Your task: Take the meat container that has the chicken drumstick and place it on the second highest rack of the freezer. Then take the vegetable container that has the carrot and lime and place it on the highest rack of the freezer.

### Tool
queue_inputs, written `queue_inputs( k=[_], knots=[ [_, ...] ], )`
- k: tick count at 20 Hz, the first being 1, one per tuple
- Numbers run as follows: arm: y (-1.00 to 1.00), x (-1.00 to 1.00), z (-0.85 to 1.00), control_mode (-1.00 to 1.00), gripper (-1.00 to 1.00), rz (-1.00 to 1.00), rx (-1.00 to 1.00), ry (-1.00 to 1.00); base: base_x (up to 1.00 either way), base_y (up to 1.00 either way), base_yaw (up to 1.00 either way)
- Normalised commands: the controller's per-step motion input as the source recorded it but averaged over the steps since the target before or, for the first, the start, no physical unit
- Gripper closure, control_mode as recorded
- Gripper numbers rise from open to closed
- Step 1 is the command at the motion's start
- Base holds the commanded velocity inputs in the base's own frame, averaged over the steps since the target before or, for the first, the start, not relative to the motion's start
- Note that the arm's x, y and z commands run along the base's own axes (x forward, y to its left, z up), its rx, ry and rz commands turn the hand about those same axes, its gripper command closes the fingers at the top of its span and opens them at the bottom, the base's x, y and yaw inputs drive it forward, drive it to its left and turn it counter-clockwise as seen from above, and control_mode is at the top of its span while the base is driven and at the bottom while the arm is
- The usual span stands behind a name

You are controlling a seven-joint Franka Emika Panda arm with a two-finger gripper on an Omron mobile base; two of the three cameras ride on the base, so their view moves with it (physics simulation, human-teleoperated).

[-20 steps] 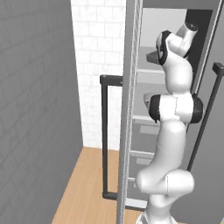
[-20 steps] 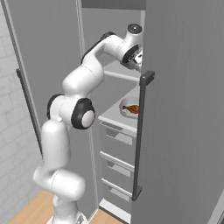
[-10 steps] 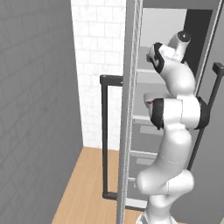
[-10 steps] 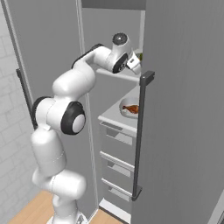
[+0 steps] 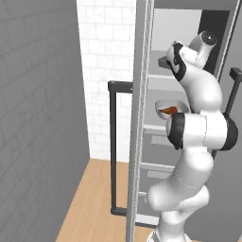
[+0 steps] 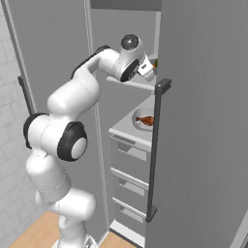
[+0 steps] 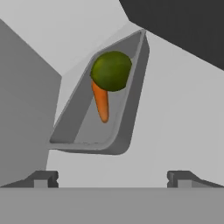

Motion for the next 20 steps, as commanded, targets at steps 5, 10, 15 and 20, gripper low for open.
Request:
queue_inputs(
  k=[5,10,15,20],
  knots=[
    [0.0,-0.96,0.05,-1.0,-1.0,-0.01,0.07,-0.01,0.0,0.0,0.0],
    [0.0,-1.0,0.0,-1.0,-1.0,-0.05,0.03,-0.02,0.0,0.0,0.0],
    [0.07,-1.0,-0.02,-1.0,-1.0,-0.03,0.02,-0.02,0.0,0.0,0.0],
    [0.19,-1.0,-0.14,-1.0,-1.0,0.0,0.0,-0.02,0.0,0.0,0.0]
  ],
)
